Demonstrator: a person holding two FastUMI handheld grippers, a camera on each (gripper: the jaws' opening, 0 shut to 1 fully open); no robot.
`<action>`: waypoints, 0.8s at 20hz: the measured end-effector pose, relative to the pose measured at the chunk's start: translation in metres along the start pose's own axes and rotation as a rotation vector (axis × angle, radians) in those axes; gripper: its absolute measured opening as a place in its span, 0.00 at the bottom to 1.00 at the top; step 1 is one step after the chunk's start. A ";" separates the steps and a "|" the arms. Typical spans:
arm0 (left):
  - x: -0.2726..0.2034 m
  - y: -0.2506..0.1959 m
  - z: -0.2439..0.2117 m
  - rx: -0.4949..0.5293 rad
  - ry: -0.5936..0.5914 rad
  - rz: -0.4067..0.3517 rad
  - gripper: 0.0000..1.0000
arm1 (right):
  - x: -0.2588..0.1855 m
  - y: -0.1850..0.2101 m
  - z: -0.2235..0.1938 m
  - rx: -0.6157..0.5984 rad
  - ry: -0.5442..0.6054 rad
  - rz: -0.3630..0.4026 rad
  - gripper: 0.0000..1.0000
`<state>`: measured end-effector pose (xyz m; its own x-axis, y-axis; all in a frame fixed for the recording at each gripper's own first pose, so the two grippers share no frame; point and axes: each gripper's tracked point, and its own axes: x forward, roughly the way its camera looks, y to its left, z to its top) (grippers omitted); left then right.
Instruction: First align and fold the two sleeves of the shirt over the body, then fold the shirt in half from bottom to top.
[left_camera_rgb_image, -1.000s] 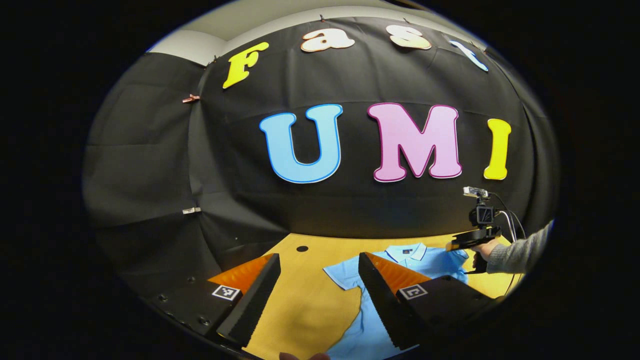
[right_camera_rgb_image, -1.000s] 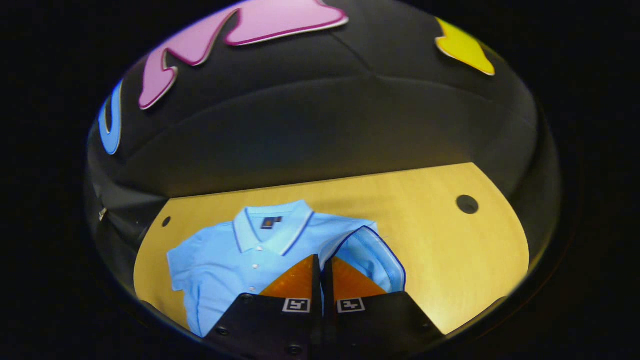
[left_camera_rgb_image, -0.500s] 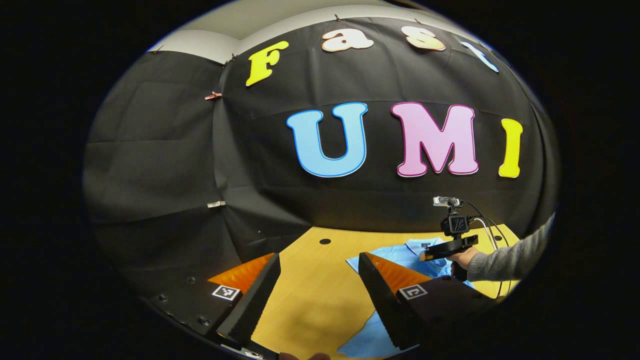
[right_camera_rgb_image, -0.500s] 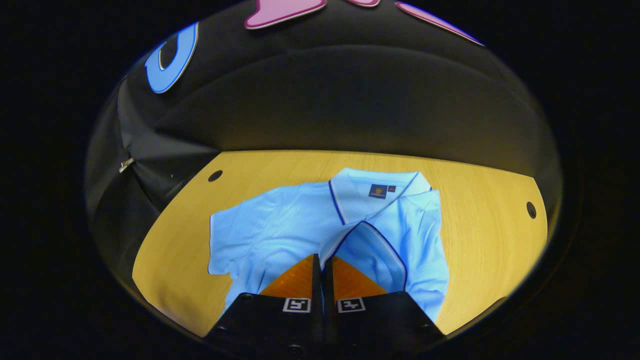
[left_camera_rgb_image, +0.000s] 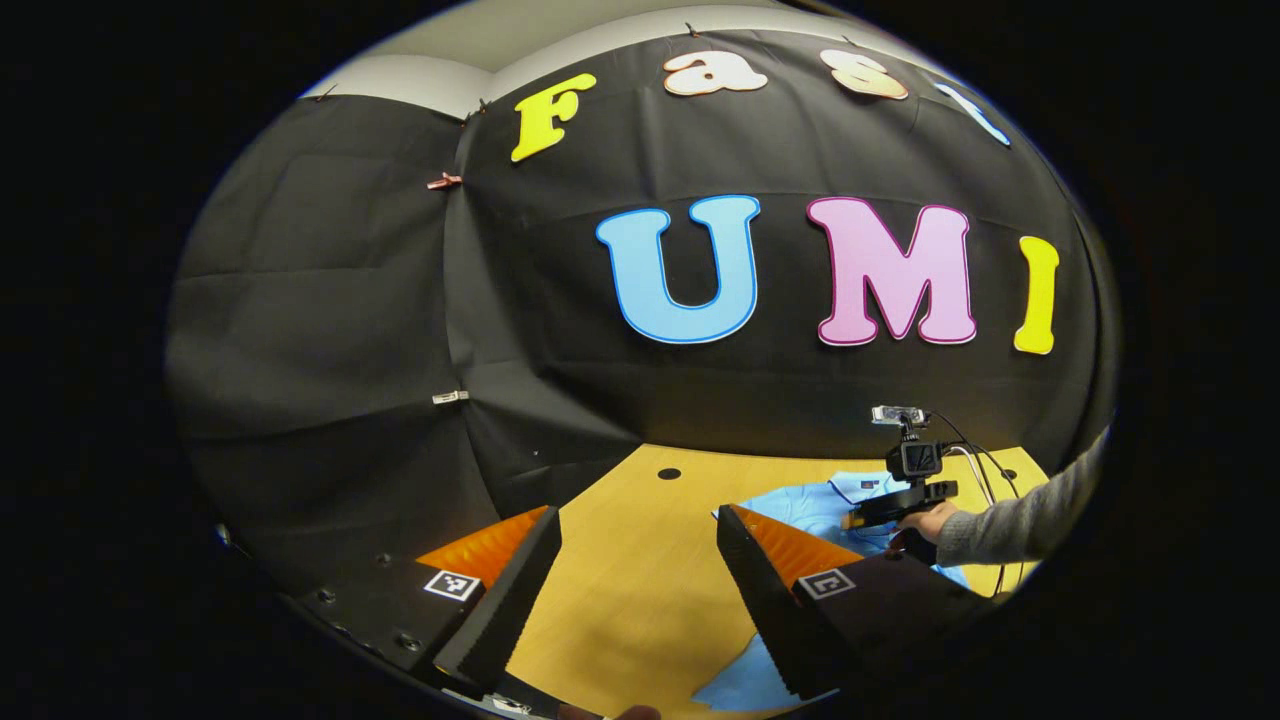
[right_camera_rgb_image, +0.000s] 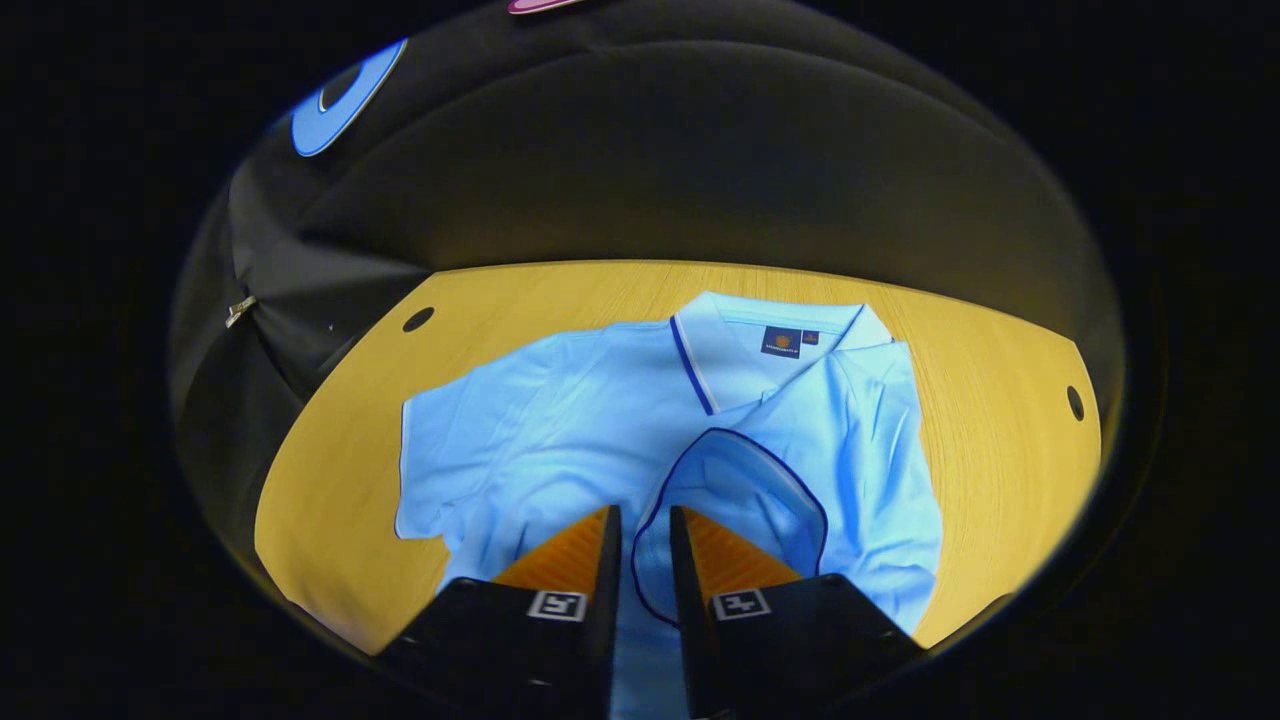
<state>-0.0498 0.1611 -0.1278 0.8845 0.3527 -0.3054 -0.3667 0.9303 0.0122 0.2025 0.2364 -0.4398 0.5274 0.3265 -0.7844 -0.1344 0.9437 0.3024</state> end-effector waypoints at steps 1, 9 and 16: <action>0.004 -0.002 0.000 -0.004 0.006 -0.008 1.00 | -0.002 0.000 0.003 -0.001 -0.013 0.004 0.39; 0.031 -0.023 0.006 -0.009 -0.011 -0.039 0.99 | -0.060 0.002 0.072 -0.051 -0.325 0.069 0.93; 0.050 -0.066 0.001 0.028 -0.013 -0.148 1.00 | -0.203 0.009 0.121 -0.090 -0.626 0.068 0.93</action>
<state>0.0190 0.1173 -0.1425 0.9319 0.2123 -0.2939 -0.2237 0.9746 -0.0051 0.1957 0.1721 -0.2125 0.9022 0.3178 -0.2917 -0.2401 0.9317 0.2724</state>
